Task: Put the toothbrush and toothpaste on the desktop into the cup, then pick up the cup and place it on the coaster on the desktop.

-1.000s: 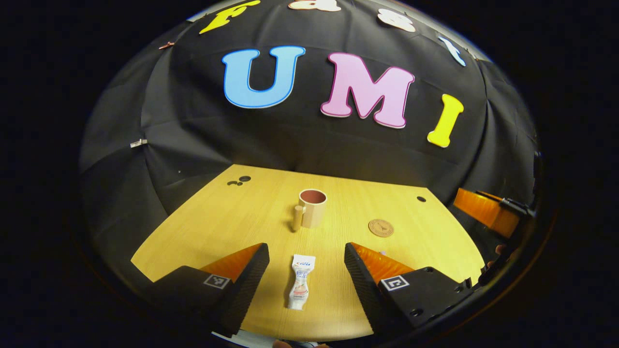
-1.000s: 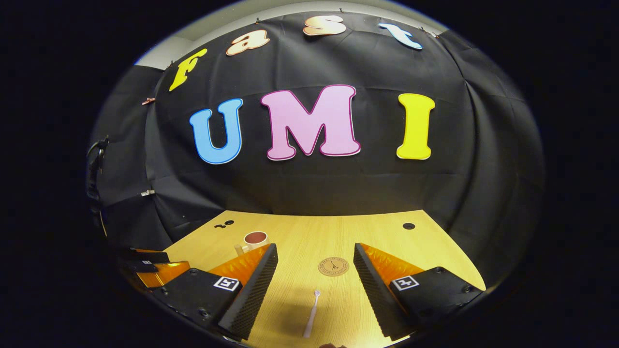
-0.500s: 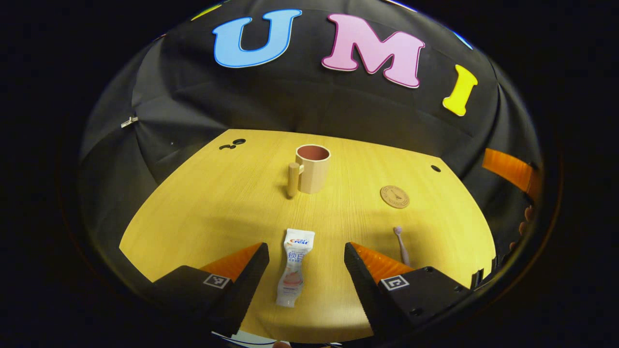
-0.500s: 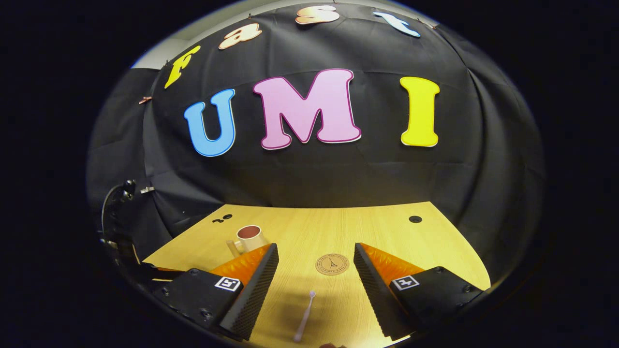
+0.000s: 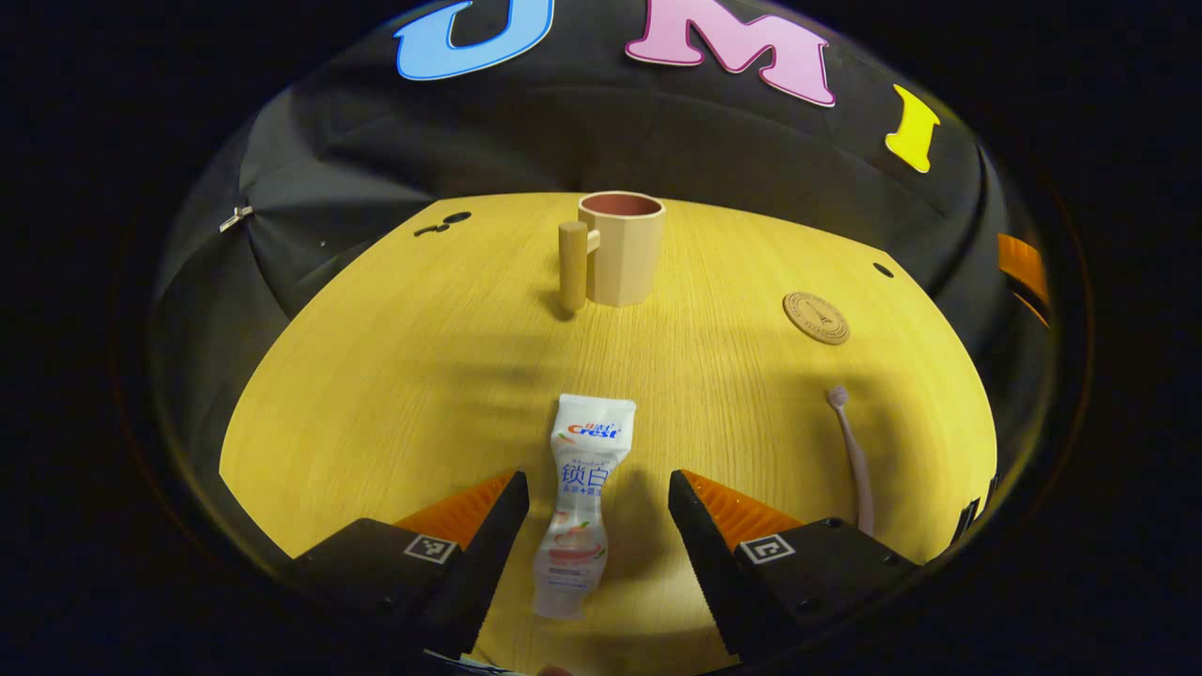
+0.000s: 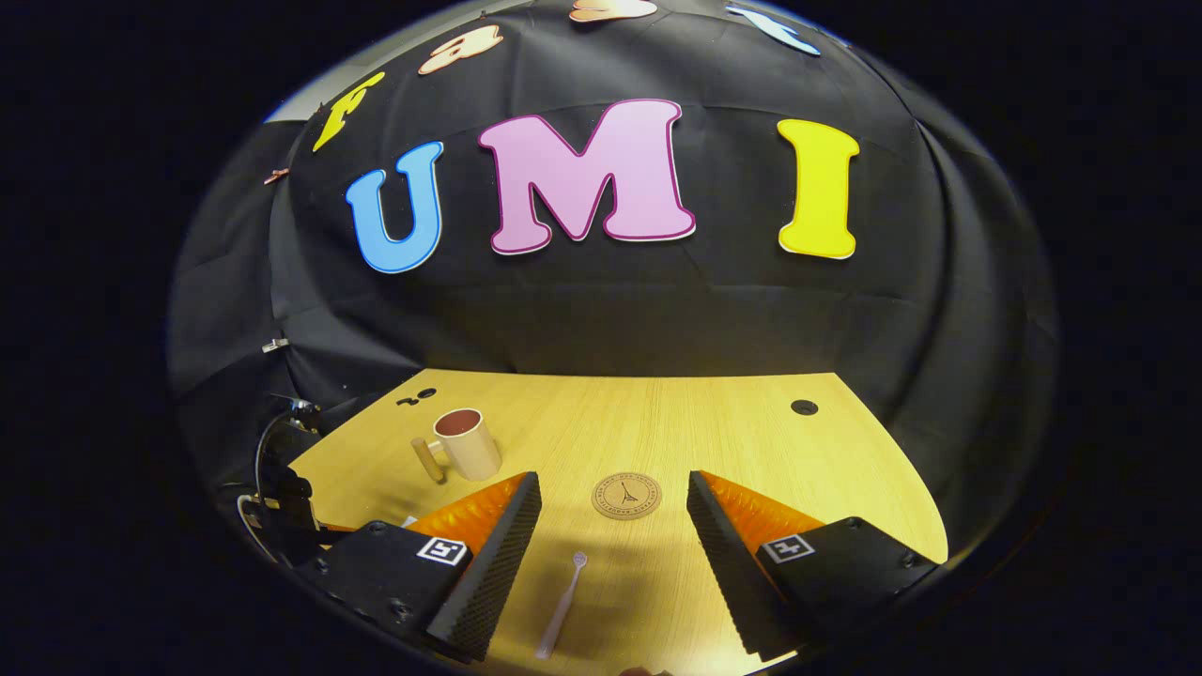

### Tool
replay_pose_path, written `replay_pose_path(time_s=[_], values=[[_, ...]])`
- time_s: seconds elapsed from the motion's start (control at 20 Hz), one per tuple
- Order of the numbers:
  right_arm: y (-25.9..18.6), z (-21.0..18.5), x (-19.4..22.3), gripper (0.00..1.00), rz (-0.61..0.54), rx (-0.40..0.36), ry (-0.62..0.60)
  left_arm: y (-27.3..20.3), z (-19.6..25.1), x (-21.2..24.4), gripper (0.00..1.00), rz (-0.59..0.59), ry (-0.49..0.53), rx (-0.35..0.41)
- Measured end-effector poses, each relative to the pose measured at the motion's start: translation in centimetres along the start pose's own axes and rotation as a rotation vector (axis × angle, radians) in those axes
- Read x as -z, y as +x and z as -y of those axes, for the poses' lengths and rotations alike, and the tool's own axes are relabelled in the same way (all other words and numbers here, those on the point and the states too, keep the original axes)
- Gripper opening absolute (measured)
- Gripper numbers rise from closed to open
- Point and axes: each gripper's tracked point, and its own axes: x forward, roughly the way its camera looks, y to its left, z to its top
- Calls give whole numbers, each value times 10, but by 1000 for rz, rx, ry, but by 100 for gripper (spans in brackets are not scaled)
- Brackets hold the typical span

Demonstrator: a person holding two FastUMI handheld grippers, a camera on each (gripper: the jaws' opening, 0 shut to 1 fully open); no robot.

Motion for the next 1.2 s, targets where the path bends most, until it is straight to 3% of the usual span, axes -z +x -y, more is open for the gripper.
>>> replay_pose_path(time_s=[0.2,0.4,0.45,0.5,0.55,0.6,0.65,0.7,0.8,0.9,0.95,1.0,1.2], values=[[4,-9,10,96,-29,-42,4,9,-1,20,93,-66,-16,2],[6,-15,26,96,-69,-69,19,15,-3,19,81,-76,18,-11],[5,-15,31,96,-85,-67,23,14,-1,20,82,-81,21,-13],[5,-15,36,96,-98,-66,30,16,-2,20,74,-83,24,-14],[4,-15,41,97,-113,-60,36,16,-1,19,75,-74,22,-10],[4,-13,47,98,-134,-49,38,16,-3,19,66,-71,24,-13],[3,-13,53,98,-156,-40,40,17,-4,17,64,-57,26,-13],[1,-14,59,98,-177,-39,40,17,-4,18,51,-50,22,-13],[1,-17,68,98,-210,-43,23,17,-3,18,42,-35,20,-8],[1,-18,80,98,-240,-46,-4,18,-3,16,39,-32,29,-3],[0,-20,87,98,-260,-49,-14,16,-2,17,42,-31,34,1],[1,-22,95,98,-284,-50,-17,17,-1,16,33,-30,37,5],[9,-29,120,98,-361,-55,-10,15,-2,15,24,-21,24,11]])
